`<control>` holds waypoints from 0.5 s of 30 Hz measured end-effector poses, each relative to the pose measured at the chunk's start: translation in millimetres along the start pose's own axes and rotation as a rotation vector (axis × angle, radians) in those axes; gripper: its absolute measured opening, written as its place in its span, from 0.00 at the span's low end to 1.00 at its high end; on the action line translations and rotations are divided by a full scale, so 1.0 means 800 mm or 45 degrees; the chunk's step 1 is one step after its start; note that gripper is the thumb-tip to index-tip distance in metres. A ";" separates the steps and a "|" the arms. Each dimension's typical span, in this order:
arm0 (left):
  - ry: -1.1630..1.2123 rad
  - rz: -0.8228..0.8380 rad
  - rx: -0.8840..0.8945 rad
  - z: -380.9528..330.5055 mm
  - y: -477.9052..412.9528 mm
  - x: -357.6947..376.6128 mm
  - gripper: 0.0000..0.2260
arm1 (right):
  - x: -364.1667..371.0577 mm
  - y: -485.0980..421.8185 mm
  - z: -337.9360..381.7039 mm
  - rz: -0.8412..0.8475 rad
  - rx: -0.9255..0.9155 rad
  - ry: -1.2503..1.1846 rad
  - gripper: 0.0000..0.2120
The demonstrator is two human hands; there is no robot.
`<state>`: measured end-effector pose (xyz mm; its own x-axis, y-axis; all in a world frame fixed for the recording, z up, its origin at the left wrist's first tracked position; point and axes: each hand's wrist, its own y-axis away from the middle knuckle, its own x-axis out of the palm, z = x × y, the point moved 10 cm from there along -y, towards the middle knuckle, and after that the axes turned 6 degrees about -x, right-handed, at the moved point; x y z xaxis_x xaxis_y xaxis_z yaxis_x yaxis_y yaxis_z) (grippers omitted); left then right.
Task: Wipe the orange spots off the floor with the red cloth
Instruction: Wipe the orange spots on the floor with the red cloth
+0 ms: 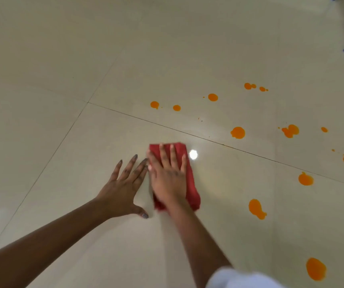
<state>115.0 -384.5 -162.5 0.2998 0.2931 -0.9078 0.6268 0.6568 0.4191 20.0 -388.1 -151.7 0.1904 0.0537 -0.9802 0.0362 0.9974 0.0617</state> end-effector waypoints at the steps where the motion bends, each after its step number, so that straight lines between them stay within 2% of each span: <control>1: 0.010 0.003 -0.038 0.014 0.001 0.001 0.57 | 0.002 -0.027 -0.013 0.043 -0.021 0.031 0.23; 3: 0.088 -0.008 -0.134 0.047 0.007 0.002 0.60 | -0.003 -0.051 -0.064 0.035 0.171 0.030 0.25; 5: 0.170 0.050 -0.213 0.072 0.012 0.010 0.60 | -0.012 -0.021 -0.105 -0.130 0.491 -0.087 0.27; 7: 0.211 0.090 -0.220 0.080 0.012 0.016 0.60 | -0.014 0.028 -0.080 -0.229 0.628 -0.079 0.28; 8: 0.220 0.103 -0.206 0.079 0.011 0.017 0.60 | -0.007 0.044 -0.047 -0.208 0.562 -0.082 0.28; 10: 0.232 0.106 -0.191 0.074 0.011 0.016 0.58 | 0.010 0.043 0.024 -0.096 0.272 -0.102 0.26; 12: 0.264 0.082 -0.193 0.076 0.011 0.012 0.57 | 0.012 -0.003 0.067 -0.012 -0.033 -0.058 0.25; 14: 0.270 0.055 -0.213 0.088 0.012 0.010 0.58 | 0.014 -0.062 0.053 0.065 -0.125 -0.002 0.25; 15: 0.272 0.043 -0.246 0.098 0.012 0.009 0.60 | 0.010 -0.084 0.025 0.065 -0.040 0.014 0.24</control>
<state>179.5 -430.9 -164.0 0.1473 0.4436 -0.8841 0.4639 0.7584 0.4578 38.9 -455.7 -160.1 0.1801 0.1047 -0.9781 -0.0040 0.9944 0.1057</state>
